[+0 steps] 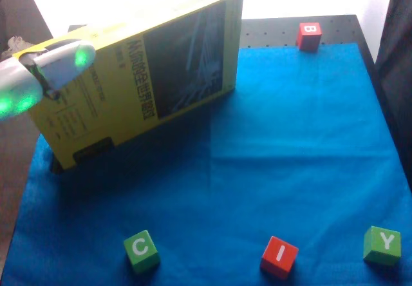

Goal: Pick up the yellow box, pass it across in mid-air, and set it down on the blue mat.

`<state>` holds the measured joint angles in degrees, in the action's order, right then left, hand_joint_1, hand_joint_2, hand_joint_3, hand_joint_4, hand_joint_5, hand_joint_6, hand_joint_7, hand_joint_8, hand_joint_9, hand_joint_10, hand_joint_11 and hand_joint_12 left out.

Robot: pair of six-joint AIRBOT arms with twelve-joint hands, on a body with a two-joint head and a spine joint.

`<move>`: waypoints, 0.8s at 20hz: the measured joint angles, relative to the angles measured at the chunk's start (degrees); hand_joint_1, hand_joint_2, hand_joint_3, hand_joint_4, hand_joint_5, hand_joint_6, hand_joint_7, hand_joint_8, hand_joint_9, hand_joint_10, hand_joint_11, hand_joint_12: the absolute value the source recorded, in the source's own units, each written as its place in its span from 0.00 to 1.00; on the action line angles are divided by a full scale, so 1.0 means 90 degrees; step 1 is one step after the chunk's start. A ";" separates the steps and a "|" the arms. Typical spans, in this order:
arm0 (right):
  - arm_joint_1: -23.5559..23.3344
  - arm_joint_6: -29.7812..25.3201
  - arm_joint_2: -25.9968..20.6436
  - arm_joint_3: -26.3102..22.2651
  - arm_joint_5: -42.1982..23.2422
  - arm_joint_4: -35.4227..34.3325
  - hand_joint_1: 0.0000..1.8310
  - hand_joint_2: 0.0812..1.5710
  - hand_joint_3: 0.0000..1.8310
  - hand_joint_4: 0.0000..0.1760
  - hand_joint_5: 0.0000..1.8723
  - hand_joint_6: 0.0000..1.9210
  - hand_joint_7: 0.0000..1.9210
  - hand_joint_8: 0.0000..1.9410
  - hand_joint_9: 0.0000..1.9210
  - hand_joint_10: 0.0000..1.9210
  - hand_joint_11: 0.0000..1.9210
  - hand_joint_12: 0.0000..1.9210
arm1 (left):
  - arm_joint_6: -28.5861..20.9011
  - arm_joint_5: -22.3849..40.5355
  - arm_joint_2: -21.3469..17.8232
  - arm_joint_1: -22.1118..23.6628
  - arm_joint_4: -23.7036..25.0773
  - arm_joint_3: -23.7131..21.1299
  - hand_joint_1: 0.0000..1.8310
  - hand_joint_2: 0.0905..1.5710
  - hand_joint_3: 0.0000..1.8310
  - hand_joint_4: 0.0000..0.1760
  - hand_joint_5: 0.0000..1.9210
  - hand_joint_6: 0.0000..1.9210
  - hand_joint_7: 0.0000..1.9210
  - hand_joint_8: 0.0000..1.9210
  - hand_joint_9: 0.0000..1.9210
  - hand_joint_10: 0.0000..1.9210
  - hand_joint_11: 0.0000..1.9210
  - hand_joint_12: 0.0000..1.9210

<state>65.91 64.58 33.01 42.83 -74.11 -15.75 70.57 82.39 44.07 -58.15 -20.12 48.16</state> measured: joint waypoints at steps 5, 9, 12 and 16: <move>0.0002 0.0000 0.0024 0.0000 0.0032 0.0005 0.15 0.83 0.00 0.00 0.00 0.00 0.00 0.00 0.00 0.00 0.00 0.00 | -0.0005 -0.0500 0.0296 0.0075 -0.0289 0.0216 0.31 0.70 0.00 0.61 0.00 0.00 0.00 0.00 0.00 0.00 0.00 0.00; 0.0002 0.0000 0.0090 0.0007 0.0066 -0.0005 0.17 0.83 0.00 0.00 0.00 0.00 0.00 0.00 0.00 0.00 0.00 0.00 | -0.0083 -0.1309 0.0678 0.0350 -0.0709 0.0639 0.32 0.69 0.00 0.50 0.00 0.00 0.00 0.00 0.00 0.00 0.03 0.02; 0.0002 -0.0002 0.0092 0.0015 0.0087 0.0010 0.16 0.83 0.00 0.00 0.00 0.00 0.00 0.00 0.00 0.00 0.00 0.00 | -0.0228 -0.1715 0.0906 0.0471 -0.0755 0.0933 0.50 0.71 0.00 0.00 0.35 0.85 0.44 0.91 0.50 0.94 0.53 0.98; 0.0002 0.0000 0.0097 0.0019 0.0087 -0.0007 0.15 0.84 0.00 0.00 0.00 0.00 0.00 0.00 0.00 0.00 0.00 0.00 | -0.0338 -0.1775 0.0952 0.0471 -0.0675 0.0930 0.67 0.74 0.00 0.00 0.68 1.00 0.76 1.00 0.83 1.00 0.87 1.00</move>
<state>65.93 64.58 33.89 43.00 -73.32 -15.81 67.53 66.41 52.64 -53.91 -26.20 56.53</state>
